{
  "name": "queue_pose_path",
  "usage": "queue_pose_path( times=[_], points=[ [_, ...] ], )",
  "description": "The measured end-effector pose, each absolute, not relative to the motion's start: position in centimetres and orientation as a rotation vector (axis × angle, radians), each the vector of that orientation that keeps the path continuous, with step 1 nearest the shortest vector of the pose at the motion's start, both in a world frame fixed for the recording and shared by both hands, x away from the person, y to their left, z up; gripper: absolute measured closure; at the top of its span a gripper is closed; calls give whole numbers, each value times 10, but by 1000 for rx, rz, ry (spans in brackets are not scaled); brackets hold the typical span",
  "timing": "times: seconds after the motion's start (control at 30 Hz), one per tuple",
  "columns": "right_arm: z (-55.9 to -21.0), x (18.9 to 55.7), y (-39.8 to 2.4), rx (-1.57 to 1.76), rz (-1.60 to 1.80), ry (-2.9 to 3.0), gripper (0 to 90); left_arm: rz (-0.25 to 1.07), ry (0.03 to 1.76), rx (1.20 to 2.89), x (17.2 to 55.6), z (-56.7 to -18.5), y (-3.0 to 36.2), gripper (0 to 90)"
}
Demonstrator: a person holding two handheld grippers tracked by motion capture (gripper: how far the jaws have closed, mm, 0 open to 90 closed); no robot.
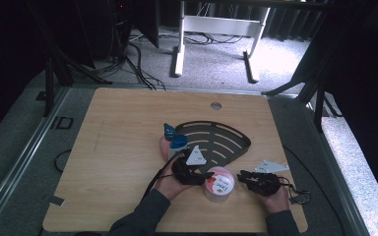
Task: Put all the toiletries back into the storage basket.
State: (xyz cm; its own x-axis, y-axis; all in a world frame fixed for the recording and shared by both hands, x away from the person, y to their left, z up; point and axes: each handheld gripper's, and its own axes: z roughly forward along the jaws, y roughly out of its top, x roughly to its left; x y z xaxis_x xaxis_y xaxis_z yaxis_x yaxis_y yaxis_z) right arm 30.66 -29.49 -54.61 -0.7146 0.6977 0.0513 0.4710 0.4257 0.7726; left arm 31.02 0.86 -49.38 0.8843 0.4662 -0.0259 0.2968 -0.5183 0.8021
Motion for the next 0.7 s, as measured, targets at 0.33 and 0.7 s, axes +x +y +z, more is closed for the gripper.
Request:
queue_pose_path(
  times=[0.33,0.7],
  points=[
    [-536,288,-300,932,1211,2453,580,160,505,2136,302,-510,28,434],
    [-531,272,-292,758,1311,2551,441,112,406,2165,296,-528,25,325]
  ],
)
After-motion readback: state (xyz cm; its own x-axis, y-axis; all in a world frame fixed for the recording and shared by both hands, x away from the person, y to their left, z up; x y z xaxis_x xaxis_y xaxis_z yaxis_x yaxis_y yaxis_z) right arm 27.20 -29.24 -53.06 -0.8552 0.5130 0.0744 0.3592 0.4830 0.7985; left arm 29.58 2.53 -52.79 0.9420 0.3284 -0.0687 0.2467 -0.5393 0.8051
